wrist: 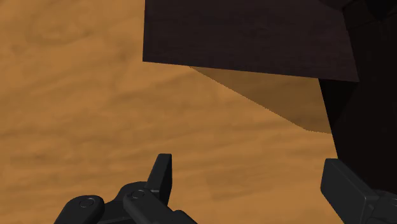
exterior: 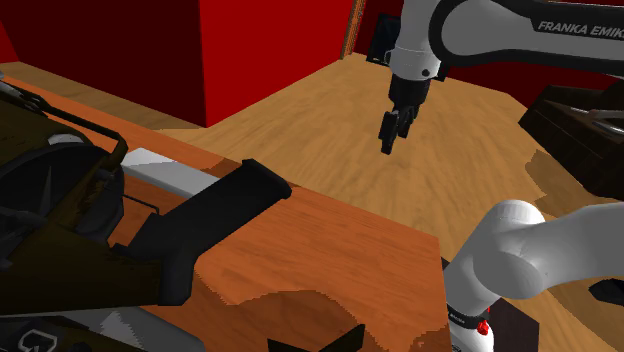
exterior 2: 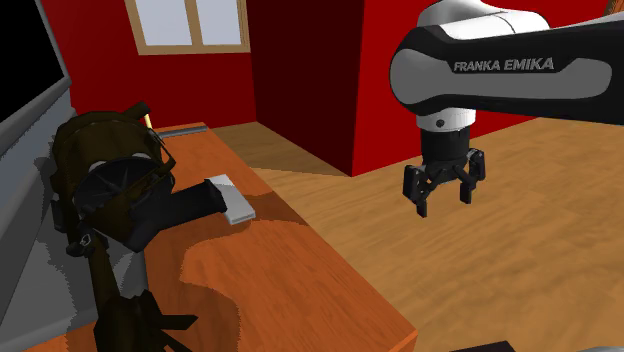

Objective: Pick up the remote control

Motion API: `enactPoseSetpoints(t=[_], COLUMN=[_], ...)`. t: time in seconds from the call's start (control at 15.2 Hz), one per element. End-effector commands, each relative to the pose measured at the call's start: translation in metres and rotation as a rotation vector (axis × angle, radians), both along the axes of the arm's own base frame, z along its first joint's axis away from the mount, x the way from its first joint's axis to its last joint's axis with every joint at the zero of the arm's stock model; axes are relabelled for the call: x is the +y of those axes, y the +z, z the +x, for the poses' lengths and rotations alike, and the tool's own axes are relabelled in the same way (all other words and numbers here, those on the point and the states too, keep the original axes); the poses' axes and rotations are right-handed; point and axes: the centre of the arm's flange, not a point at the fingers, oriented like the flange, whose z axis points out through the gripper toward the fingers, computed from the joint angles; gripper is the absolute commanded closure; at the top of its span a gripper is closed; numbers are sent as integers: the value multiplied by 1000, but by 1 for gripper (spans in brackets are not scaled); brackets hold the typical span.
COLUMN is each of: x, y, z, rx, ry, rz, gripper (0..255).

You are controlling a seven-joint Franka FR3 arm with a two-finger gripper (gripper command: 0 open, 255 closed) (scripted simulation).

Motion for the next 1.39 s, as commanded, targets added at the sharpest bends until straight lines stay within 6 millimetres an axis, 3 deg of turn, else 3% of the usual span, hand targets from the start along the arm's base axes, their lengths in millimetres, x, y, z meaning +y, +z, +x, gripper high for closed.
enactPoseSetpoints(t=[0.0, 1.32], x=[0, 220], y=[0, -11], z=[0, 108], rx=[0, -42], ry=[0, 84], rz=[0, 110], gripper=[0, 0])
